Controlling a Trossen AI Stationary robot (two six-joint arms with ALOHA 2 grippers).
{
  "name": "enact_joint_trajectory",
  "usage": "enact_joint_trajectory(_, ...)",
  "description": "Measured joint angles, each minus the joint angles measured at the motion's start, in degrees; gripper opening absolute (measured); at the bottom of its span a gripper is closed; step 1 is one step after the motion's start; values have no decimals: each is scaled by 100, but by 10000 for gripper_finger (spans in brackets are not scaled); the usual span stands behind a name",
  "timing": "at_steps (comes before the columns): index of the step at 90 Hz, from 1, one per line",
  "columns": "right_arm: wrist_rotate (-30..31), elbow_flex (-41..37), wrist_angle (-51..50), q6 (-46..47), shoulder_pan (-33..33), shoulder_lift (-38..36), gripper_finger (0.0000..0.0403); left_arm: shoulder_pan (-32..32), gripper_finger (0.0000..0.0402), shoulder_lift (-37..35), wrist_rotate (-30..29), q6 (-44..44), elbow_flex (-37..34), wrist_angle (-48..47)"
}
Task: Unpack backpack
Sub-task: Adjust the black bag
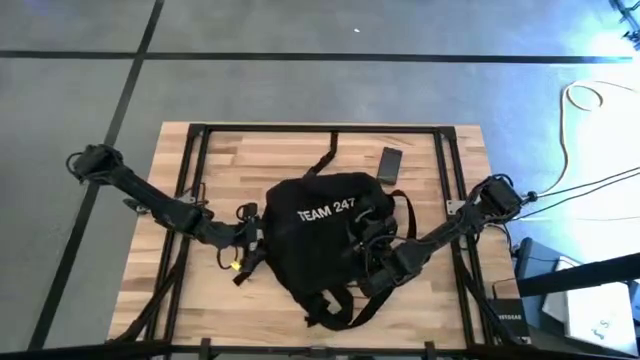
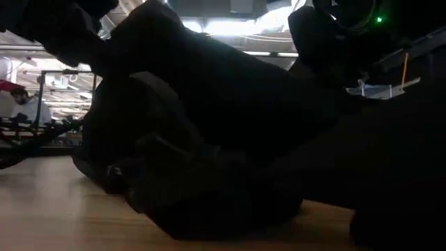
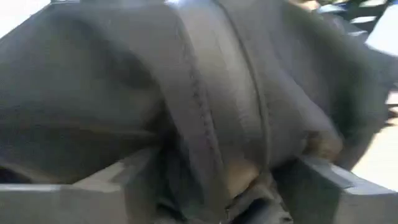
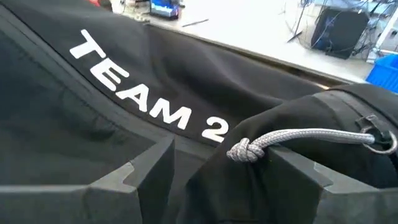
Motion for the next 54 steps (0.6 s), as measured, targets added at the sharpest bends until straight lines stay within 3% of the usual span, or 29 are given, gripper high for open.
enact_joint_trajectory(20, -121, 0, 2, -94, 0, 0, 206, -35, 366, -697, 964, -550, 0, -594)
enact_joint_trajectory(42, -103, 0, 57, -101, -5, 0, 206, -277, 374, -1146, 1229, -1612, 0, -1205)
enact_joint_trajectory(54, -81, 0, 199, -108, -7, 0, 206, -581, 375, -1279, 2366, -1859, -1, -176)
